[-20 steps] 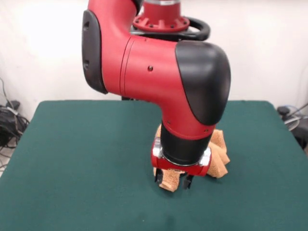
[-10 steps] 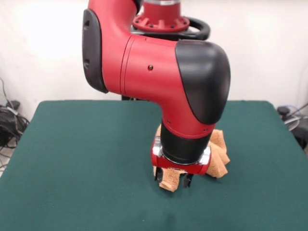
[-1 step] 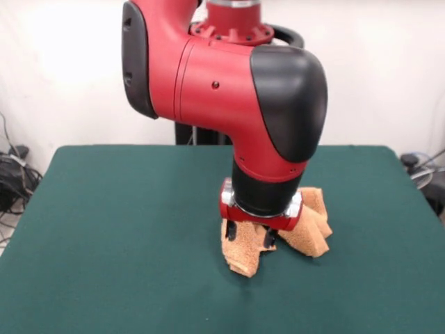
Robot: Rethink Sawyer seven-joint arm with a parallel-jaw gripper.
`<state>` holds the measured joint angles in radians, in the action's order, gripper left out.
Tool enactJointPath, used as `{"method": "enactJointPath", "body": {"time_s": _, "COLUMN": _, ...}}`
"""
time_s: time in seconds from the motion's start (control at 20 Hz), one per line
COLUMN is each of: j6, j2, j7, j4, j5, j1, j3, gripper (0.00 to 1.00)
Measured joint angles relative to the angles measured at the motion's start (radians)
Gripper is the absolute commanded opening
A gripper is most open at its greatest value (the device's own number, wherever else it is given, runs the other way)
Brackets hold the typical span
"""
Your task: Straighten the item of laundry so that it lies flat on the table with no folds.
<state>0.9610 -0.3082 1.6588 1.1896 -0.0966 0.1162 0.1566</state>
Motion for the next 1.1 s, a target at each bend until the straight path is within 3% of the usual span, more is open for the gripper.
{"method": "enactJointPath", "body": {"time_s": 0.35, "j6": -0.059, "j2": -0.021, "j7": 0.000, "j4": 0.079, "j5": 0.033, "j1": -0.002, "j3": 0.001, "gripper": 1.00}}
{"method": "enactJointPath", "body": {"time_s": 1.1, "j6": -0.450, "j2": 0.019, "j7": 0.000, "j4": 0.187, "j5": 0.073, "j1": 0.001, "j3": 0.000, "gripper": 1.00}}
